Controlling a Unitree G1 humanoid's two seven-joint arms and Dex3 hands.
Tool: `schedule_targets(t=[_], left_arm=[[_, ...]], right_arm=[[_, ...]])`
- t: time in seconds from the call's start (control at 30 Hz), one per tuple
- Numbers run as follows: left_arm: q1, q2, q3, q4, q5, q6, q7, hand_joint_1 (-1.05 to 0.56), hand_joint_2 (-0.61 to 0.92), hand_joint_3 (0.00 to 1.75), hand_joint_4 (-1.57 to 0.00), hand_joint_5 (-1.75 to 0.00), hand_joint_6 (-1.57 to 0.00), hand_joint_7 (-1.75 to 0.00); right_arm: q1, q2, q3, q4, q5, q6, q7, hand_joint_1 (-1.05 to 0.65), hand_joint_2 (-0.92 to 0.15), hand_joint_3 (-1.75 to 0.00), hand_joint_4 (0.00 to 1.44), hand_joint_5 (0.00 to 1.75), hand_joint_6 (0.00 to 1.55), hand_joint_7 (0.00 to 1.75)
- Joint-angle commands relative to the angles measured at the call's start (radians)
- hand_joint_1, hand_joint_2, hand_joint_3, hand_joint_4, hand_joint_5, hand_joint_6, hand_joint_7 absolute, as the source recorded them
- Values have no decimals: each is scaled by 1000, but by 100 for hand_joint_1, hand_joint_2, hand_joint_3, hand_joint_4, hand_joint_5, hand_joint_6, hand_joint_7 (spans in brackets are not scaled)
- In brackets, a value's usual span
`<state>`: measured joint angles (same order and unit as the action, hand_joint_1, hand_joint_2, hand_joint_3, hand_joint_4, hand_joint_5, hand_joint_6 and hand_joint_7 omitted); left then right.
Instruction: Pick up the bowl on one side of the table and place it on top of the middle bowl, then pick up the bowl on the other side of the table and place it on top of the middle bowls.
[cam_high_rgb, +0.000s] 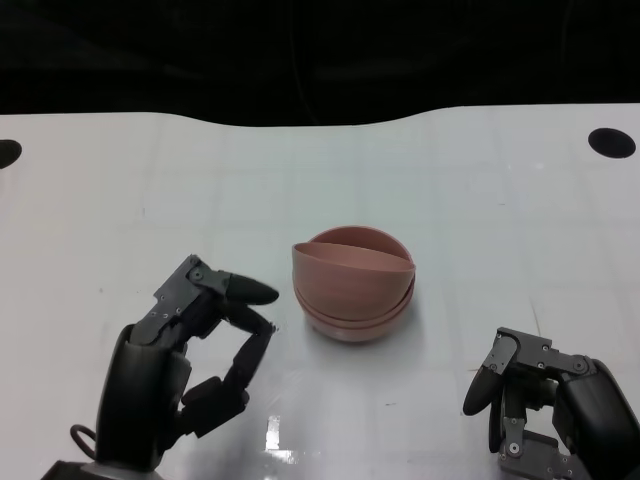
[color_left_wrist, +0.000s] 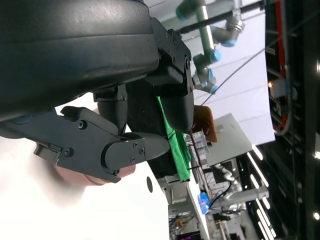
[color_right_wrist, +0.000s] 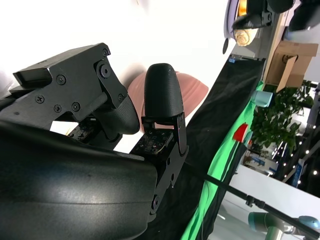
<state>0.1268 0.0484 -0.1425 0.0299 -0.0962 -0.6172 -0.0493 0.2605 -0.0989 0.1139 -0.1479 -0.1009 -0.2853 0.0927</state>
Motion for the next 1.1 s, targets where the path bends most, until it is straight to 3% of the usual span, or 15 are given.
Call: schedule_targets(t=[0.03, 0.17, 0.23, 0.37, 0.47, 1.1], left_arm=[[39, -12, 9, -59, -66, 72, -28, -21, 76, 69, -62, -158, -60, -134], [73, -10, 11, -97, -159, 161, -93, -17, 72, 76, -77, -160, -72, -133], [74, -9, 20, -90, -186, 193, -122, -19, 58, 99, -84, -171, -77, -147], [73, -13, 41, -84, -223, 247, -159, -19, 52, 108, -87, -174, -79, -151], [66, -13, 62, -61, -273, 299, -202, -18, 45, 125, -90, -175, -79, -154], [66, -63, 117, -45, -273, 310, -281, -20, 40, 128, -92, -175, -82, -153]], right_arm=[[2, -6, -12, -12, 11, 0, 2, -3, -33, -153, 91, 175, 81, 148], [4, -4, -12, -15, 19, 10, 5, -3, -33, -153, 91, 175, 81, 147], [5, -4, -12, -18, 18, 15, 5, -3, -33, -154, 91, 175, 82, 147], [6, -7, -14, -15, 17, 8, 5, -3, -33, -154, 91, 175, 82, 147], [10, -9, -19, -15, 21, 4, 6, -3, -33, -153, 92, 175, 82, 147], [12, -6, -42, 0, 43, -21, 20, -3, -32, -155, 91, 175, 83, 146]])
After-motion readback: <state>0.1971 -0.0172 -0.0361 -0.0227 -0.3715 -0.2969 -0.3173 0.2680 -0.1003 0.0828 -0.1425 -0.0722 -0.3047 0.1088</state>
